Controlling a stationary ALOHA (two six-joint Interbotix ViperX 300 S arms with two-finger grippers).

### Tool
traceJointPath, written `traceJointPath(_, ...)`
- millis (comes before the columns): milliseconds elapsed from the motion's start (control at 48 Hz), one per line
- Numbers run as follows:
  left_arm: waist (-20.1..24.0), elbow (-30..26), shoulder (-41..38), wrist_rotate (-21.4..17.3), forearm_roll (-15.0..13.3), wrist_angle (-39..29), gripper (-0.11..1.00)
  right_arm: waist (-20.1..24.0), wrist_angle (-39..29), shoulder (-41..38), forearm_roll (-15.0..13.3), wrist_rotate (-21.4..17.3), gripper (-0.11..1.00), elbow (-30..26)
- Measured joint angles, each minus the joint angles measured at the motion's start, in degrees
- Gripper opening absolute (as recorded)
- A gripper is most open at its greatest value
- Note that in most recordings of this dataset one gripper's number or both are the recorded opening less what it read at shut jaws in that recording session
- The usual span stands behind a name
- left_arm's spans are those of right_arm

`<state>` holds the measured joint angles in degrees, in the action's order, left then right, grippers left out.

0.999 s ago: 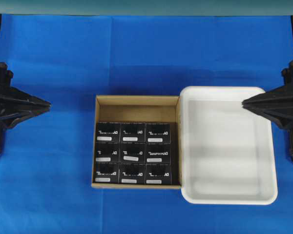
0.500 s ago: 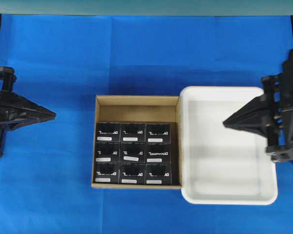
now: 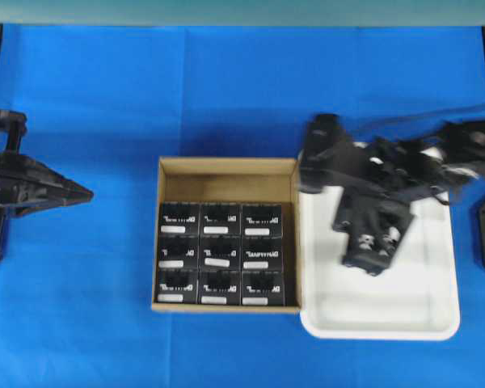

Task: Pick the box from inside the cardboard box.
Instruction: 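Move the right gripper over the cardboard box toward the black boxes, then lower the open right gripper around a black DYNAMIXEL box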

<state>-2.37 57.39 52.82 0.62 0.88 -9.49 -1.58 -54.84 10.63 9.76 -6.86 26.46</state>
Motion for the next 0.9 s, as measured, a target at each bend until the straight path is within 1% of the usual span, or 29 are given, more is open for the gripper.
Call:
traceJointPath(62, -0.1, 0.0, -0.4, 0.1, 0.0, 0.0, -0.06, -0.5, -2.3, -3.4, -0.1, 1.8, 0.01, -3.3)
traceJointPath(208, -0.4, -0.2, -1.2, 0.4, 0.0, 0.0, -0.06, -1.0, -4.7, -10.1, -0.1, 5.9, 0.02, -9.5)
traceJointPath(375, -0.6, -0.4, -1.6, 0.4, 0.0, 0.0, -0.06, -1.3, -6.5, -15.6, -0.1, 9.9, 0.02, -14.6)
traceJointPath(458, -0.6, -0.4, -1.7, 0.5, 0.0, 0.0, -0.06, -1.7, -7.5, -17.5, -0.1, 11.3, 0.02, -16.3)
traceJointPath(624, -0.7, -0.4, -1.6, 0.5, 0.0, 0.0, -0.06, -3.0, -8.3, -19.2, -0.2, 14.0, 0.02, -18.3)
traceJointPath(729, -0.7, -0.4, -1.7, 0.5, -0.1, 0.0, -0.06, -3.6, -8.3, -19.5, -0.3, 15.0, 0.03, -18.4)
traceJointPath(833, -0.8, -0.4, -1.7, 0.6, 0.0, 0.0, -0.06, -3.7, -7.5, -19.7, -0.3, 15.8, 0.07, -18.4)
traceJointPath(895, -0.9, -0.4, -1.6, 0.6, 0.0, 0.0, -0.07, -3.7, -6.7, -19.8, -0.3, 16.5, 0.12, -18.4)
